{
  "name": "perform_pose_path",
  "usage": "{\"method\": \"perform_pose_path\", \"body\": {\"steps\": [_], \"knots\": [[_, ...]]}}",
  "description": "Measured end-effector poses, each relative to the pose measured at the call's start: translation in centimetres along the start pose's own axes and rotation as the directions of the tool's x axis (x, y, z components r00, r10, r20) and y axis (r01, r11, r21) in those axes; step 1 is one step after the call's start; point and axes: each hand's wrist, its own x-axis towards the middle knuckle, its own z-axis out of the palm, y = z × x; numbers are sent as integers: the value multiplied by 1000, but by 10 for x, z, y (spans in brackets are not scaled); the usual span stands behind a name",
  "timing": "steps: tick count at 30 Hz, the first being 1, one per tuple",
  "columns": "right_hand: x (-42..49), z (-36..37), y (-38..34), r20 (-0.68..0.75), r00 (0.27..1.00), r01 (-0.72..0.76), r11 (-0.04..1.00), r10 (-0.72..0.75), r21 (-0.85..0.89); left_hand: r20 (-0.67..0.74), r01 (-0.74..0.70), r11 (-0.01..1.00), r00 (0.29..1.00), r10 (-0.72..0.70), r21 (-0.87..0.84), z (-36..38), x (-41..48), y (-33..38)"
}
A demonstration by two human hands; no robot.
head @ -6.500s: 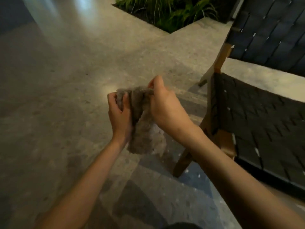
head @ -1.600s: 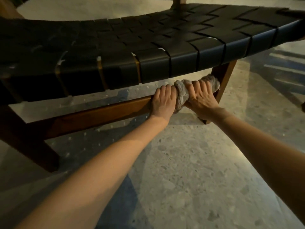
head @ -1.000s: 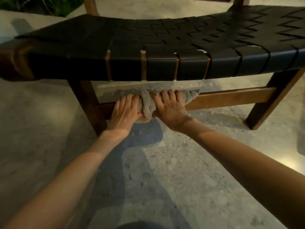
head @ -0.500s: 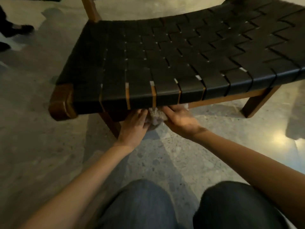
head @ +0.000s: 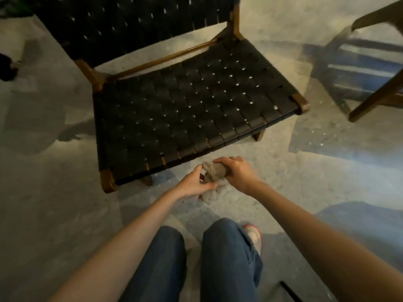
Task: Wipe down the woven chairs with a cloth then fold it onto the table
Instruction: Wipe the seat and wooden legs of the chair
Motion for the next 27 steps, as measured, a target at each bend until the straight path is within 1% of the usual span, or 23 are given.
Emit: {"method": "perform_pose_path", "body": {"steps": [2, 4, 7, 9, 11, 12, 13, 14, 15, 16, 17, 18, 19, 20, 21, 23, 24, 27], "knots": [[-32, -41, -9, -66, 998, -22, 999, 25, 40, -8, -12, 996, 1000, 11, -88, 1, -24, 34], [-63, -82, -17, -120, 992, -38, 998, 43, 44, -20, -30, 988, 999, 27, -154, 1, -47, 69], [-105, -136, -26, -156, 986, -68, 997, 62, -33, -37, -102, 986, 995, 98, -129, 2, -83, 122], [-128, -165, -26, -204, 978, -59, 997, 49, -41, -7, -140, 981, 990, 141, -135, 6, -104, 154], [-149, -186, -21, -288, 955, -78, 997, 73, -5, 48, -164, 972, 983, 174, -169, 12, -119, 183], [-159, -194, -17, -337, 934, -114, 993, 121, 41, 59, -173, 969, 981, 186, -178, 16, -125, 196], [-168, -199, -11, -380, 903, -166, 979, 200, 119, 62, -177, 967, 980, 191, -182, 21, -128, 208], [-175, -203, -6, -396, 866, -229, 946, 305, 227, 65, -183, 965, 978, 198, -186, 26, -131, 219], [-182, -206, -1, -367, 830, -290, 886, 421, 362, 71, -186, 964, 977, 202, -190, 32, -133, 228], [-187, -209, 4, -305, 796, -328, 797, 522, 507, 78, -187, 963, 976, 205, -193, 37, -135, 238], [-192, -212, 9, -231, 772, -340, 692, 593, 637, 88, -185, 965, 975, 204, -185, 42, -136, 248], [-197, -216, 14, -164, 760, -344, 602, 630, 721, 99, -182, 968, 975, 200, -172, 46, -137, 256], [-203, -222, 19, -126, 763, -349, 568, 634, 745, 113, -184, 971, 973, 202, -151, 48, -137, 264], [-209, -228, 23, -120, 781, -357, 596, 612, 719, 129, -191, 973, 970, 207, -130, 50, -138, 270], [-215, -235, 26, -135, 808, -355, 657, 574, 665, 147, -199, 974, 966, 213, -105, 51, -139, 276], [-220, -251, 31, -168, 873, -309, 785, 459, 537, 169, -218, 974, 960, 224, -53, 48, -140, 287], [-219, -261, 31, -169, 903, -272, 832, 394, 483, 178, -231, 973, 957, 231, -17, 46, -141, 293], [-201, -289, 32, -112, 968, -175, 927, 223, 330, 214, -307, 942, 937, 276, 132, 41, -140, 310]]}}
